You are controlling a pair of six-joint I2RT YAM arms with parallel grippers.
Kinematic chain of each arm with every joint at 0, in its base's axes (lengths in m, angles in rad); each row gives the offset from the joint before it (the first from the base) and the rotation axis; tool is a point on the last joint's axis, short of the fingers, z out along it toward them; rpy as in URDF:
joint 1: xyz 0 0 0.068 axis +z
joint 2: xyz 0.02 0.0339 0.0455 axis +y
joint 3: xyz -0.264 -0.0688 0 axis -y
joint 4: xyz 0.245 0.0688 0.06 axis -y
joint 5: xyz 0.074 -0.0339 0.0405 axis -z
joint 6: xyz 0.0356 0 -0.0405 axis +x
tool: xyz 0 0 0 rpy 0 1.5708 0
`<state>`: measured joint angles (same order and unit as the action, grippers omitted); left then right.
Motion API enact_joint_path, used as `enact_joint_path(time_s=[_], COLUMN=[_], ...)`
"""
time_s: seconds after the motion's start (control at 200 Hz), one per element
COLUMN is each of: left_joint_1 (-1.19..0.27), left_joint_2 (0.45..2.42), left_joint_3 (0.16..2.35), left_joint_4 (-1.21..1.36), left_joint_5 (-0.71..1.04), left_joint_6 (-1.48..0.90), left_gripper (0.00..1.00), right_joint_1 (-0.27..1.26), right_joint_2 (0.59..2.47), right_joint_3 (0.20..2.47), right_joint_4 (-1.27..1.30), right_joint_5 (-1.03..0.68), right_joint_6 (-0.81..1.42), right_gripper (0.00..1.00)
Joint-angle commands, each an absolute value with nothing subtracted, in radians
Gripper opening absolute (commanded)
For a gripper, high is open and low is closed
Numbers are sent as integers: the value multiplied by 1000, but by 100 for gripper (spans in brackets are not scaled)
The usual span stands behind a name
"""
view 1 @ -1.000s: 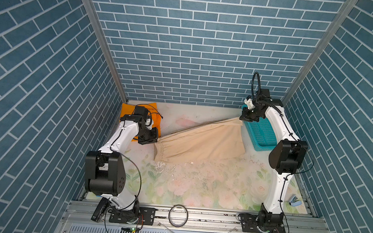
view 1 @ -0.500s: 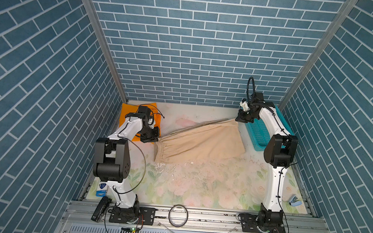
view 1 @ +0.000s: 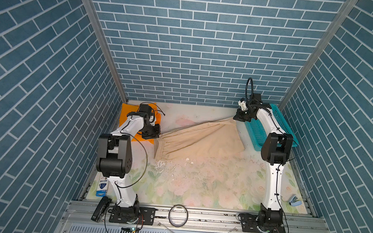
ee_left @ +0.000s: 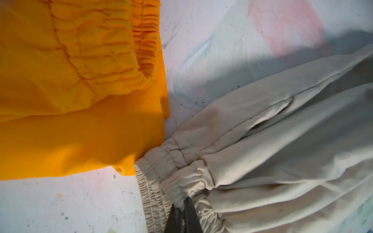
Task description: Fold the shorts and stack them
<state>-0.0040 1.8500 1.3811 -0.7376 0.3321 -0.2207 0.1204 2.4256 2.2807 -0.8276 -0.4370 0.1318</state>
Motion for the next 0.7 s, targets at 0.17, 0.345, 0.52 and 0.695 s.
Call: enact_joint_path(time_s=[0.17, 0.345, 0.52, 0.695], left_joint_1=[17, 18, -49, -211], left_joint_2=[1866, 1777, 1632, 1601], left_joint_3=[1495, 1572, 1464, 1300], left_joint_4=[-729, -751, -686, -545], left_joint_5=[239, 201, 315, 391], left_joint_6=[-223, -249, -280, -303], left_gripper=[95, 100, 100, 100], right_joint_1=[114, 115, 115, 150], right_joint_2=[2415, 2262, 1976, 1808], right_joint_3=[2285, 2157, 1740, 1361], right_joint_4=[-723, -675, -565, -379], right_joint_5=[-551, -521, -425, -431], right_joint_6=[134, 123, 212, 270], right_gripper=[51, 56, 46, 18])
